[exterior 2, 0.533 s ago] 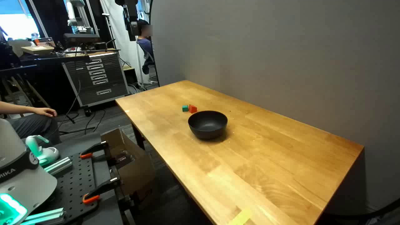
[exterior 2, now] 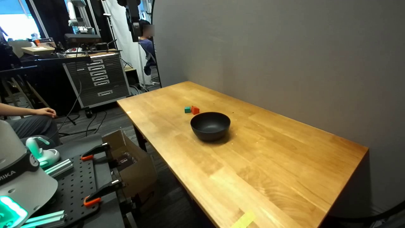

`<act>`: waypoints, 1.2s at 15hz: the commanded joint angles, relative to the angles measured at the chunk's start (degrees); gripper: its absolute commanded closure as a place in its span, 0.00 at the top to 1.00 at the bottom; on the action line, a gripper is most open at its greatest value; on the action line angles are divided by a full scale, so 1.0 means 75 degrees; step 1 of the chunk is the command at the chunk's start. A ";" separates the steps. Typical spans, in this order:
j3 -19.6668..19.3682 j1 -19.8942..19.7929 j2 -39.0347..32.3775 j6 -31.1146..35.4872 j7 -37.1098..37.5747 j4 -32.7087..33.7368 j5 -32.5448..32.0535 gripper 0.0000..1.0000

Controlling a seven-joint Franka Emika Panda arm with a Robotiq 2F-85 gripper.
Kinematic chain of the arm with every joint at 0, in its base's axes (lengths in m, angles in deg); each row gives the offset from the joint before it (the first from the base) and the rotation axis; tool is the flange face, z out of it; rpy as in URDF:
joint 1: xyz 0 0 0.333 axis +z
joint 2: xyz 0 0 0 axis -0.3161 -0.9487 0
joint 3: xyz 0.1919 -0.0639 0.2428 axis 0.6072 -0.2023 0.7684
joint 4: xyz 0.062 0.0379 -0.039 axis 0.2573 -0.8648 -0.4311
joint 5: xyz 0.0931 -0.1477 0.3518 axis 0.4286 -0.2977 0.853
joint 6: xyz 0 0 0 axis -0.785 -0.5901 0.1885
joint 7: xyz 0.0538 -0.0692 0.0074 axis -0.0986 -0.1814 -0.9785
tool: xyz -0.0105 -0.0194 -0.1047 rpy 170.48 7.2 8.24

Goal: Put the cubes in the bowl

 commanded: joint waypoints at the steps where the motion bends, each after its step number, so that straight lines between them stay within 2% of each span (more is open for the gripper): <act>1: 0.0082 0.0056 -0.0920 0.0437 0.1739 0.0235 -0.0627 1.00; 5: -0.0102 0.0377 -0.2304 0.1644 0.3213 0.0713 -0.0623 1.00; 9: -0.0448 0.0868 -0.3837 0.2649 0.3713 0.1497 -0.0888 1.00; 14: -0.1058 0.1169 -0.5364 0.3807 0.2769 0.2374 -0.0339 1.00; 18: -0.1382 0.1082 -0.6224 0.4556 0.1863 0.2815 0.0276 1.00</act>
